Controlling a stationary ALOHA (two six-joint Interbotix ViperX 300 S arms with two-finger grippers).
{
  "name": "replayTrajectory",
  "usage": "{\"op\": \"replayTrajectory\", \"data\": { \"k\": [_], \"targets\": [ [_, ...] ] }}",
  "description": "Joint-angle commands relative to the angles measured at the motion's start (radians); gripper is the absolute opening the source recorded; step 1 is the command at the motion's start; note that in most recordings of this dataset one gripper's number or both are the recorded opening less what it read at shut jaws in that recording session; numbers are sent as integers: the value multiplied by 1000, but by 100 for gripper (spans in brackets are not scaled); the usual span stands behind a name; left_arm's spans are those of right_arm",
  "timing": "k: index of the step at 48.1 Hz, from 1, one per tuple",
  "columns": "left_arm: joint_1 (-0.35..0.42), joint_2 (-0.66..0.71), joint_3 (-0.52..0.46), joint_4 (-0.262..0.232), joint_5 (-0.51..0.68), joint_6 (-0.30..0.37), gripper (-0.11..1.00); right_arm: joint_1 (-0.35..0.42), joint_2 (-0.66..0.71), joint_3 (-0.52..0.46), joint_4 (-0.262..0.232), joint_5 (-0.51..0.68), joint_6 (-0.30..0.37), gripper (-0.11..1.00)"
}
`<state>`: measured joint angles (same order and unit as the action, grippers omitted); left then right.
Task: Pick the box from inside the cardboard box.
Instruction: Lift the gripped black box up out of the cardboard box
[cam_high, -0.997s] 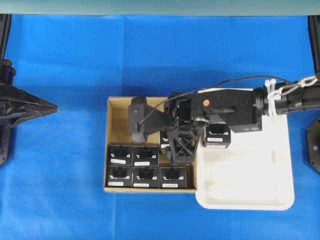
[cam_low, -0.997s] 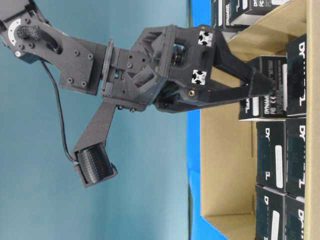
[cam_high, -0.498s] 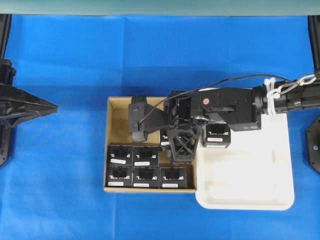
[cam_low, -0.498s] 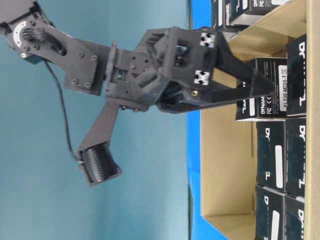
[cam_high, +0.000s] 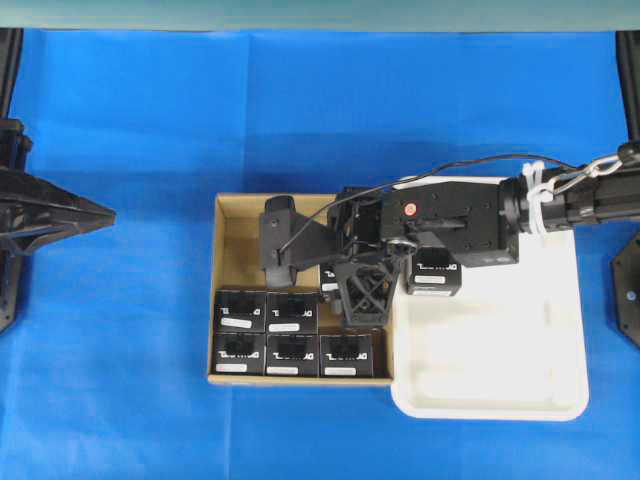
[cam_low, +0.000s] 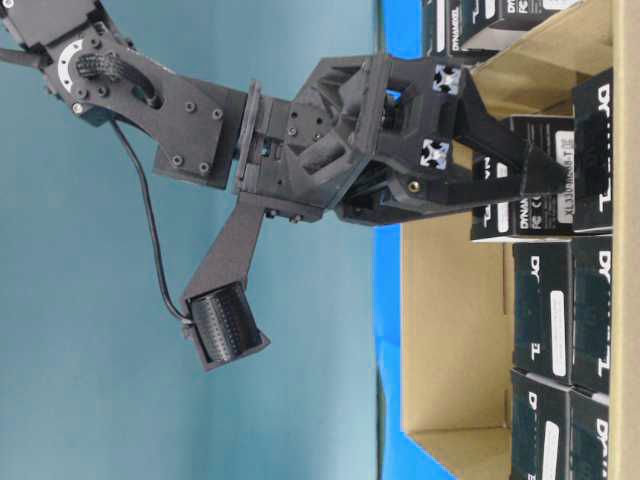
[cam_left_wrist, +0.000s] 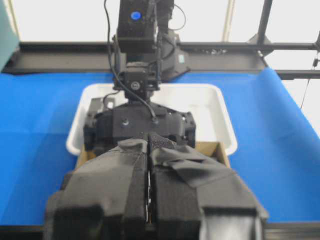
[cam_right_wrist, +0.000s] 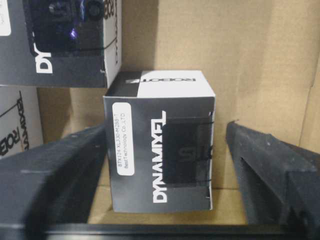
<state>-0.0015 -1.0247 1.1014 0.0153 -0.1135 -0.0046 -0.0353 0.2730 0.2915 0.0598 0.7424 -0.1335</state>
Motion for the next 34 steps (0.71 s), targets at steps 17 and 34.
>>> {"op": "replayTrajectory", "data": {
  "k": [17, 34],
  "targets": [
    [0, 6, -29, 2, -5, 0, -4, 21, -5, -23, 0, 18, 5, 62],
    [0, 5, -31, 2, -5, 0, -4, -20, -87, -138, 0, 213, 11, 62]
  ]
}}
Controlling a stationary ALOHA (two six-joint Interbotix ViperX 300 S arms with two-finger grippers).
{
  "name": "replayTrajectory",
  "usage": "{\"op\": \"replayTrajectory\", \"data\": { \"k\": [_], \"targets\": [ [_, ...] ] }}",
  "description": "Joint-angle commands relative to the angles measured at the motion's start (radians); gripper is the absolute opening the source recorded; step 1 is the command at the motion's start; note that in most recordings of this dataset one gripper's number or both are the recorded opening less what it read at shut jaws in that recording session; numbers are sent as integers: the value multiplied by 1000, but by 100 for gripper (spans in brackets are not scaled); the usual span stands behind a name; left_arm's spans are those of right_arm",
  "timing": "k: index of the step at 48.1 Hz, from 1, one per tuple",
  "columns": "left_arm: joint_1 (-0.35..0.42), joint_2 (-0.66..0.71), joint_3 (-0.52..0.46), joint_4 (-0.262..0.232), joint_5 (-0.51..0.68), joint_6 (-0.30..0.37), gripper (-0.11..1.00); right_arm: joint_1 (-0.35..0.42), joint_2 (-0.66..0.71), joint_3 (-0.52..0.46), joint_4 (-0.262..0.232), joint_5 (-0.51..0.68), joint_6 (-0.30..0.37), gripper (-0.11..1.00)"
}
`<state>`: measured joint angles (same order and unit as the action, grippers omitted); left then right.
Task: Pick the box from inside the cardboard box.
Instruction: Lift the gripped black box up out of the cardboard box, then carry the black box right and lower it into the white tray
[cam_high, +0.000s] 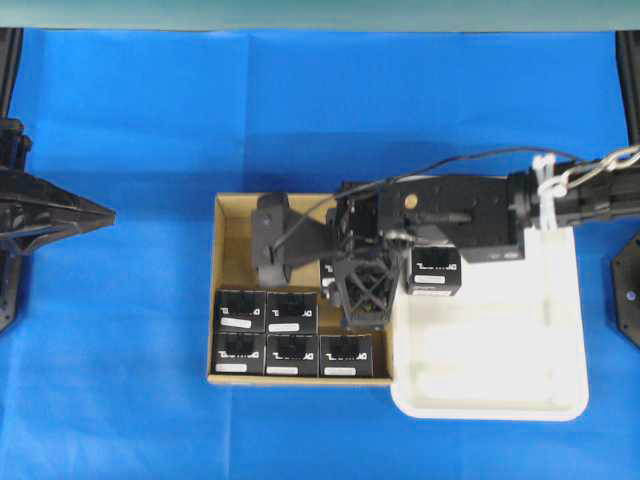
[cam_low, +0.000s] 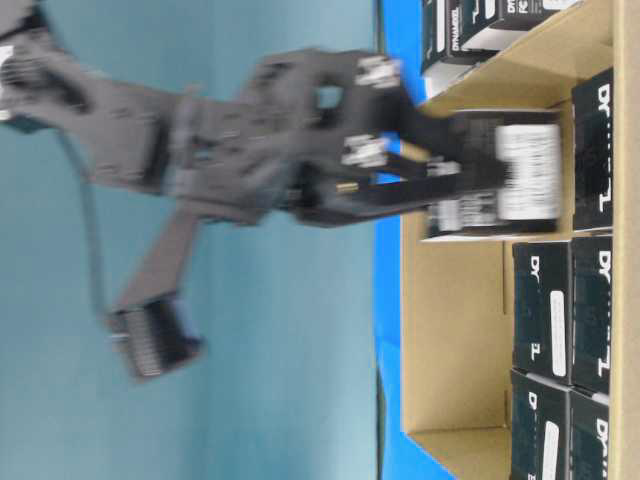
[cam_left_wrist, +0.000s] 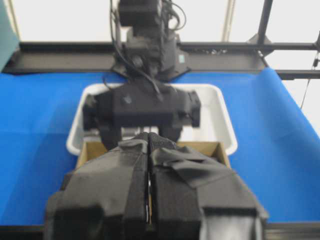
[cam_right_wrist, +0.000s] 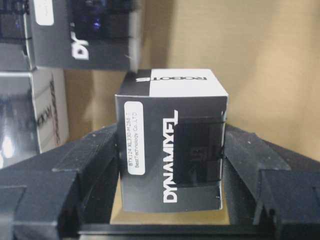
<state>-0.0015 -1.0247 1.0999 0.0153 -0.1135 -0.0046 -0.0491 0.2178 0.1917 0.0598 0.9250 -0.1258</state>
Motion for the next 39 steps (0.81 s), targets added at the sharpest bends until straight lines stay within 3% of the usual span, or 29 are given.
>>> {"op": "replayTrajectory", "data": {
  "k": [1, 8, 21, 29, 39],
  "targets": [
    [2, 5, -29, 2, -5, 0, -4, -8, -40, -44, 0, 41, 5, 62],
    [8, 5, -29, 2, -5, 0, -4, -18, -114, -77, 2, 107, 5, 62],
    [8, 6, -29, 2, -5, 0, -4, -25, -287, -44, 0, 222, 8, 62],
    [8, 6, -29, 2, -5, -2, -4, -25, -371, 26, 0, 258, 15, 62],
    [6, 5, -29, 2, -5, -3, -4, -25, -471, 152, 0, 256, 74, 62]
  ]
}}
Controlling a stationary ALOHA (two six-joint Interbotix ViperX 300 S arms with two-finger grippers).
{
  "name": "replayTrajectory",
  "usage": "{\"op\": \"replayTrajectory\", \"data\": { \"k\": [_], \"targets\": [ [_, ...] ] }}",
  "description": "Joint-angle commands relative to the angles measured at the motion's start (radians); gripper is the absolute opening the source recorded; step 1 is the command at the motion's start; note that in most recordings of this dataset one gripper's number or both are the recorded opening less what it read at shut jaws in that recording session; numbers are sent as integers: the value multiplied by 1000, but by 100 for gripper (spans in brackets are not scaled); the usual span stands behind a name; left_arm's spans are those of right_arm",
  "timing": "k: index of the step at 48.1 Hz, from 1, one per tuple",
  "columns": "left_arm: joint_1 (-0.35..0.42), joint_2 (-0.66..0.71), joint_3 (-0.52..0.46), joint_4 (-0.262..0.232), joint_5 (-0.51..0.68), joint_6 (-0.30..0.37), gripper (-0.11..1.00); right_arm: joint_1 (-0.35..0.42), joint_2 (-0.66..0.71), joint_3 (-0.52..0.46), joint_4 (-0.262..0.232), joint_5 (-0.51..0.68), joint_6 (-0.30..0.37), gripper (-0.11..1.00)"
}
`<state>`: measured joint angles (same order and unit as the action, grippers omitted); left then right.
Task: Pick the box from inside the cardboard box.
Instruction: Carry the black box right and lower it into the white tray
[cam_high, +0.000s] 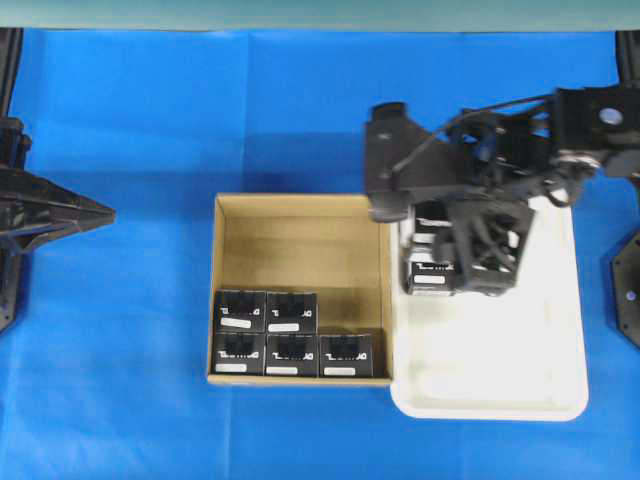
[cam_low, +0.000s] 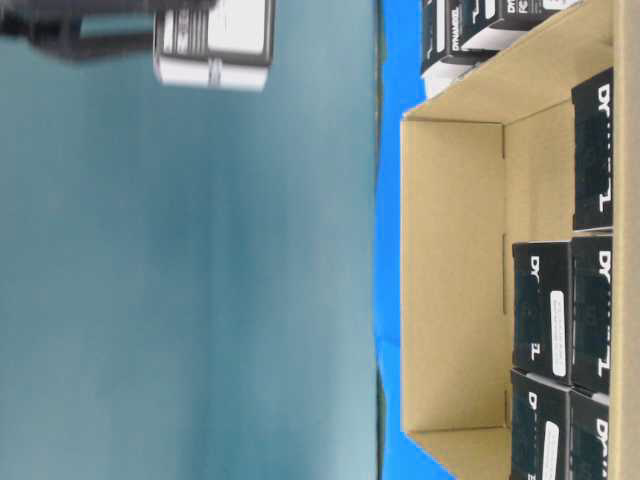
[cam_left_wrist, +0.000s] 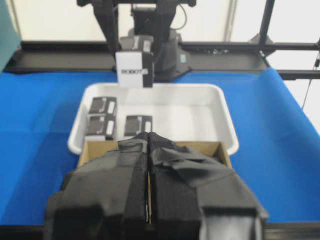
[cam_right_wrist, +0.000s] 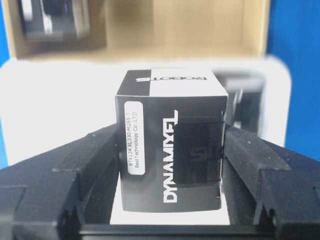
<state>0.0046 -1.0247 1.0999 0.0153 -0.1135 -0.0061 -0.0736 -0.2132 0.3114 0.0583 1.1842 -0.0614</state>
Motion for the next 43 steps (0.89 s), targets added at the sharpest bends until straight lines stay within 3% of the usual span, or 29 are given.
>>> {"op": "replayTrajectory", "data": {
  "k": [1, 25, 43],
  "targets": [
    [0, 5, -29, 2, -5, -2, -4, 0, -51, 46, 2, -3, 12, 62],
    [0, 5, -29, 2, -8, 0, -4, 0, -179, 351, -3, -101, 15, 62],
    [0, 3, -31, 2, -11, 0, -4, 6, -158, 512, -3, -311, 11, 62]
  ]
}}
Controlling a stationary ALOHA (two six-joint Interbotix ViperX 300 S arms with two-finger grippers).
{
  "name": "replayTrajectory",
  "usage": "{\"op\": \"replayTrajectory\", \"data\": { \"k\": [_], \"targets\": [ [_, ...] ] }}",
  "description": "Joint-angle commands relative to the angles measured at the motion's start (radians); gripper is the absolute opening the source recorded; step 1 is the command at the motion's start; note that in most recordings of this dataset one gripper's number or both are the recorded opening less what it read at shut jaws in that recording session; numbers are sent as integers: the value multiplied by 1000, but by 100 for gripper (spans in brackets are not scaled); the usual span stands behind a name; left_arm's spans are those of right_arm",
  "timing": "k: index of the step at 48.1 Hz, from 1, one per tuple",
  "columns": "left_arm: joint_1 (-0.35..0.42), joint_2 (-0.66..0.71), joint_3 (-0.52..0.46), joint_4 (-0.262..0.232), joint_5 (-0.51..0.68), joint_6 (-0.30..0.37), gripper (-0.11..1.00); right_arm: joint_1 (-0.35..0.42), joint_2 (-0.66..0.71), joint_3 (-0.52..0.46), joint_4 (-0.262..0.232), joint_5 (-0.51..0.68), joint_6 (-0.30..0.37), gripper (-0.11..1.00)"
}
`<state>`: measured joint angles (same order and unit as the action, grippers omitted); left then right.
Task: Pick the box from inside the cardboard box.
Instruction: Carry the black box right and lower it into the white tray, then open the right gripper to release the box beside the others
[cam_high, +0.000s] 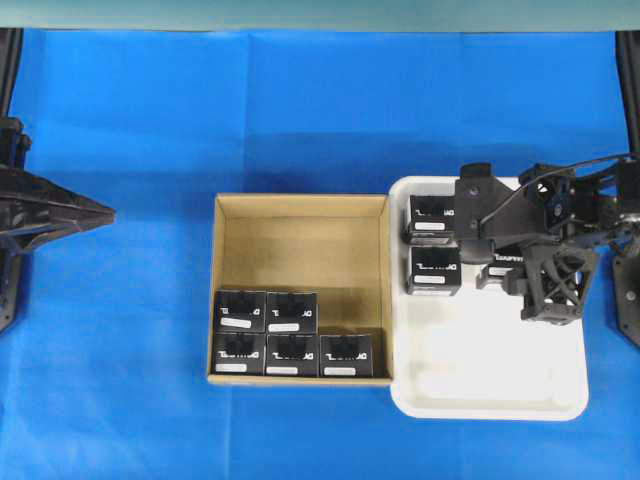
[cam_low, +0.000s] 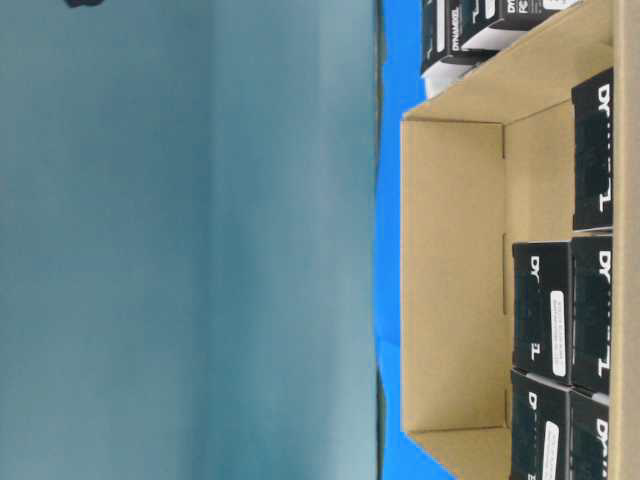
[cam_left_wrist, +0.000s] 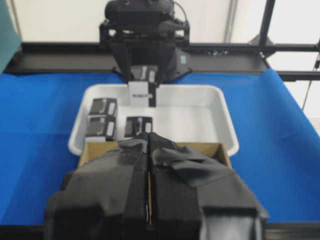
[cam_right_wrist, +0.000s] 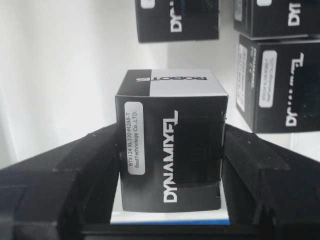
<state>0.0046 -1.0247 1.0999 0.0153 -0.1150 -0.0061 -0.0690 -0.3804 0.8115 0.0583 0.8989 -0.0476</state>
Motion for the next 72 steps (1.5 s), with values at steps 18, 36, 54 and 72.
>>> {"op": "replayTrajectory", "data": {
  "k": [18, 36, 54, 72],
  "targets": [
    [-2, 3, -31, 2, -11, 0, -4, 5, 86, 78, -6, -201, -18, 62],
    [0, 3, -31, 2, -9, 0, -4, 3, 170, 81, -6, -238, -21, 62],
    [0, 6, -31, 2, -9, 0, -4, -5, 181, 83, -8, -279, -17, 62],
    [-3, 6, -31, 2, -6, 0, -4, -5, 183, 80, -8, -256, -17, 62]
  ]
}}
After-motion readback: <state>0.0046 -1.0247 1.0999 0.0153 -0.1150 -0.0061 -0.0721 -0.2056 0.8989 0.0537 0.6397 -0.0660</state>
